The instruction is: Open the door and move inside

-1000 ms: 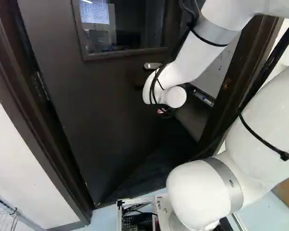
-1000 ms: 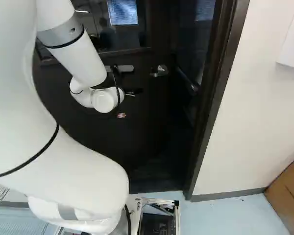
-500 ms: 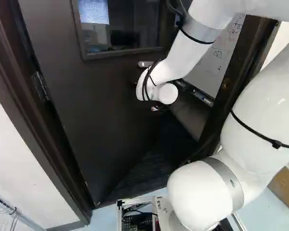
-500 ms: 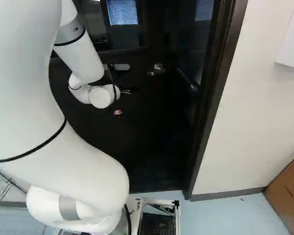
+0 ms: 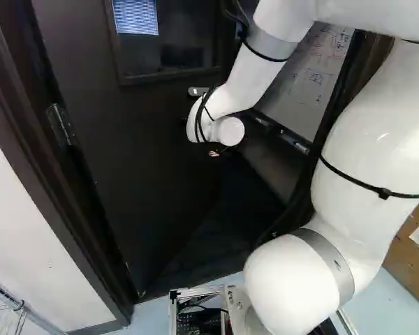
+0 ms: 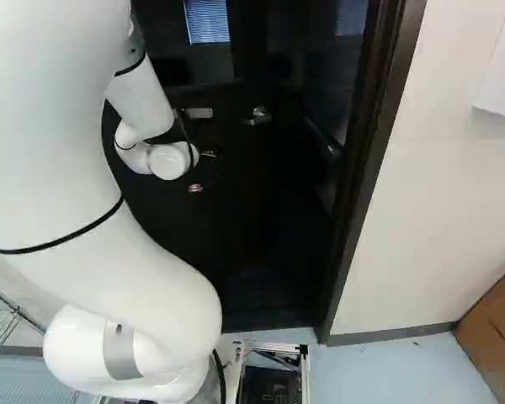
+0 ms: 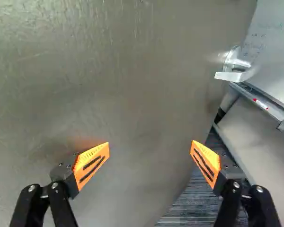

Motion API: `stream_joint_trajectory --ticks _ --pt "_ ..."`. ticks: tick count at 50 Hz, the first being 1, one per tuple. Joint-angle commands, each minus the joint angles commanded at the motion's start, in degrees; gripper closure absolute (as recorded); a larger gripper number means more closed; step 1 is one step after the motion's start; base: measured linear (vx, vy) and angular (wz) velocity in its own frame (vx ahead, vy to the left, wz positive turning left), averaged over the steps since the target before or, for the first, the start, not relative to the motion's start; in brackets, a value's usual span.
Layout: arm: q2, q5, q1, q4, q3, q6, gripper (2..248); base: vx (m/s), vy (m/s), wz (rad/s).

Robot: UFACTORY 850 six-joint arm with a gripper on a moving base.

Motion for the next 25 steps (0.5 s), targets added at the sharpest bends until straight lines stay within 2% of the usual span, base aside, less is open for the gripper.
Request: stream_joint_trajectory --ticks 25 --pt "-5.2 0.0 3.4 0.0 -5.6 0.0 3 0.000 0.000 0.000"
